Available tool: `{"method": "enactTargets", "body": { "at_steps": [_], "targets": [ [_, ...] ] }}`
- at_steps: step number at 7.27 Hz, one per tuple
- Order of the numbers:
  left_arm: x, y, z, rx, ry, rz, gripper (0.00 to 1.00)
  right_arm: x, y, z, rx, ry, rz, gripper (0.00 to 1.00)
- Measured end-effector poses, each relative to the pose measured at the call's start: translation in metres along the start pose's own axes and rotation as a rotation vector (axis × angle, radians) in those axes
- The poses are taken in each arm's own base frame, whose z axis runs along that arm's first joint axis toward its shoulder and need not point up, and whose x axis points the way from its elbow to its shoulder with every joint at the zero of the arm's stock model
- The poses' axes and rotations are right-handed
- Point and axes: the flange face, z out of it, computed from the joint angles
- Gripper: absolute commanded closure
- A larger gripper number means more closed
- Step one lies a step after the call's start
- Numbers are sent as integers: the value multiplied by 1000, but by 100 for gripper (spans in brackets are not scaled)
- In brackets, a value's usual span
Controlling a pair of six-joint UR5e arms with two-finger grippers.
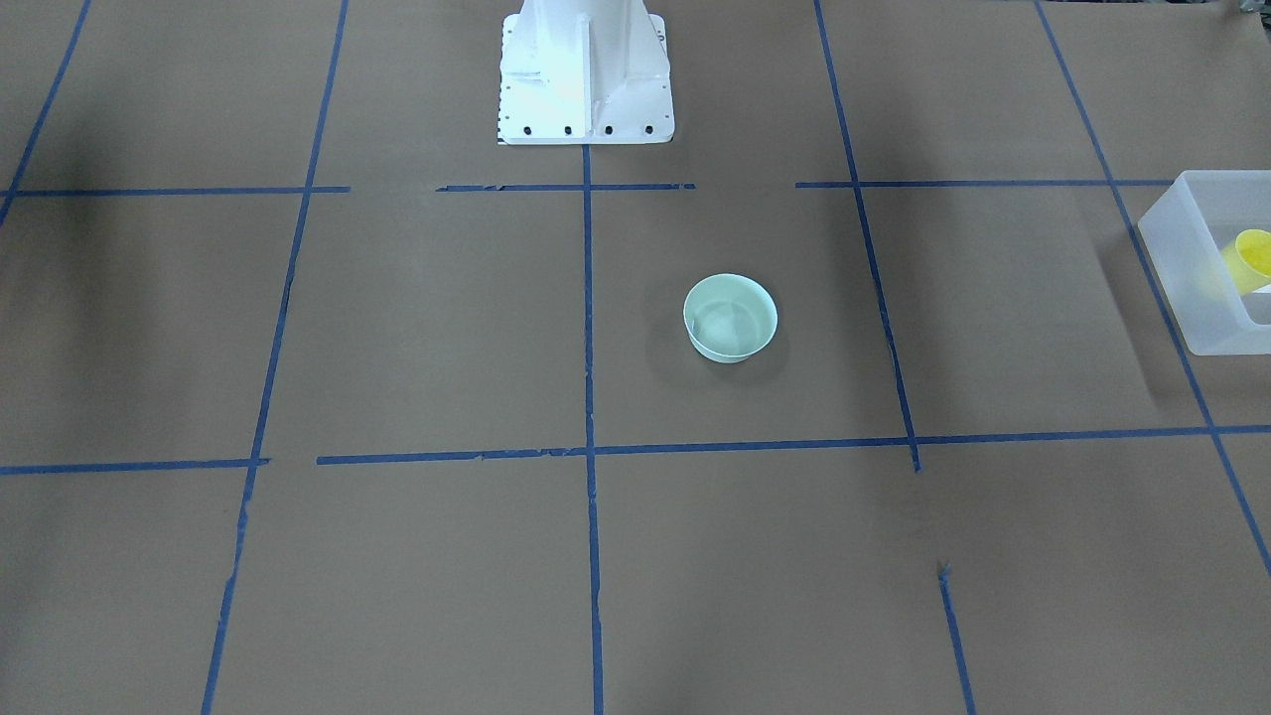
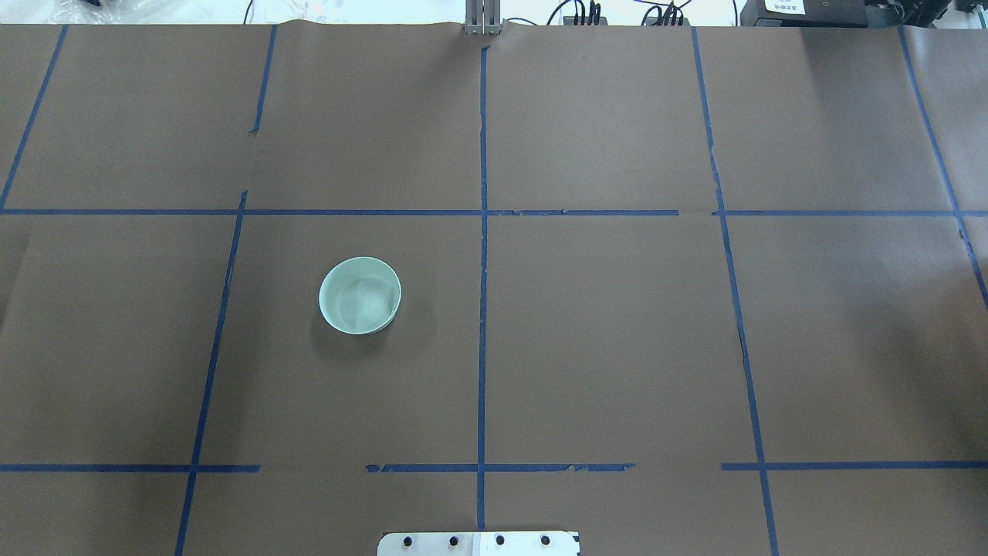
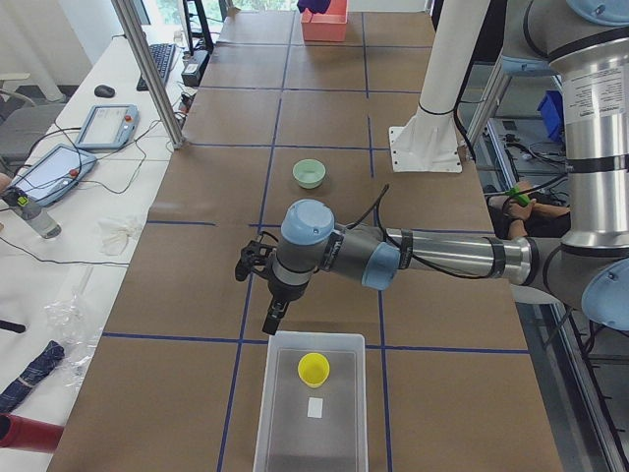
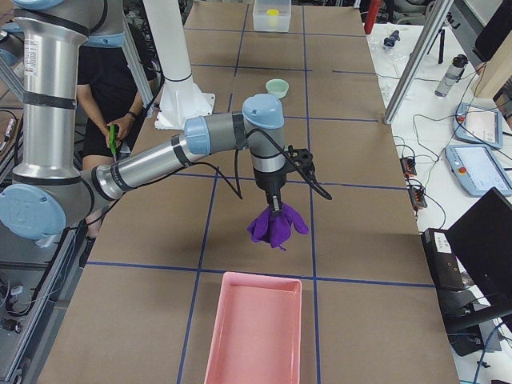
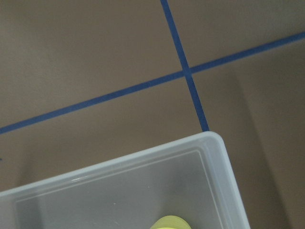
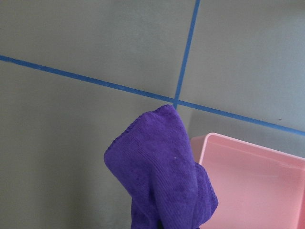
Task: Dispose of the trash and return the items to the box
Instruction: 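Drop the cloth into the pink bin while the left releases the cup, then reach the left gripper to the pale green bowl rim and grasp it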
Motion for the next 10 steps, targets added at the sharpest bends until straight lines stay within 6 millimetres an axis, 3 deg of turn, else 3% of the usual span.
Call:
{"method": "enactTargets", "body": {
  "at_steps": [2,4,5,6,8,10],
  "targets": [
    [41,-39,-21,62,32,-76,0,60,6,27,-51,53,-55,100],
    [113,-65,-10,62,135,-138,0,109,25,69,-92,52,-59,100],
    [150,-69,2,51,193,-167,0,130,35,97,-115,44,-53,32],
    [183,-68,15,36,244,-193,0,145,45,120,-131,38,-45,0],
    [245,-61,34,-2,333,-246,0,154,63,143,-136,-11,-17,0],
    [316,-64,46,-49,401,-313,0,148,64,144,-110,-69,4,0]
  ]
}}
